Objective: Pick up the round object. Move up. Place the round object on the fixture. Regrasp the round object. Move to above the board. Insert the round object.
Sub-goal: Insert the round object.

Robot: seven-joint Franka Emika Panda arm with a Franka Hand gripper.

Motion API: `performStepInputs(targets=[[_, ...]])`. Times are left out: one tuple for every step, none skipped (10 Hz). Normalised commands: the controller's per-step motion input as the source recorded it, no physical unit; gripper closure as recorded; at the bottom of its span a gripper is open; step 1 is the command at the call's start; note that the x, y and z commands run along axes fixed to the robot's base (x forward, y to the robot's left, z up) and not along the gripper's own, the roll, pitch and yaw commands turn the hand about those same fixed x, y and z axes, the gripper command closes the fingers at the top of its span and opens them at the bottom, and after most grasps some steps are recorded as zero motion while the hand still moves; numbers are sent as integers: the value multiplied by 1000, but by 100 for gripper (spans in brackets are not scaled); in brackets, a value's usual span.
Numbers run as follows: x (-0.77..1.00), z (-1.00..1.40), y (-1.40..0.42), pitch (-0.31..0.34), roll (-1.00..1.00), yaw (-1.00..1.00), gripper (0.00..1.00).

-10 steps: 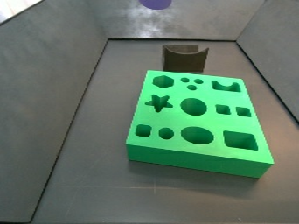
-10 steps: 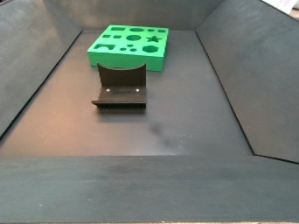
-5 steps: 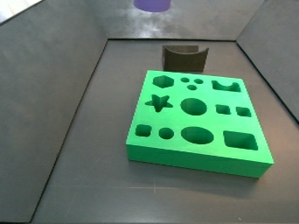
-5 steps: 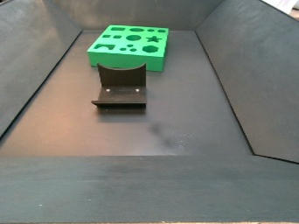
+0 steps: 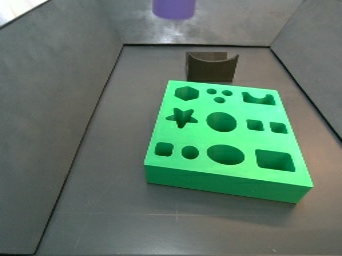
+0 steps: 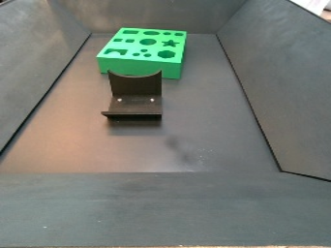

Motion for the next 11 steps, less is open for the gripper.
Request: performStepInputs(targets=[[220,-223,-17,-97,-46,6,100],[280,-223,-11,-93,-34,0,100],[314,-231,-71,-104,0,0,100],[300,-249,-74,-116,0,0,100],[334,-277,-54,-101,0,0,100],[397,-311,-43,-76,49,0,100],[449,-334,-11,-44,81,20,100],[449,-343,0,-34,91,37,100],[403,-349,0,-24,94,31,100],[354,-357,0,-21,91,40,100],[331,-360,0,-31,76,31,100]])
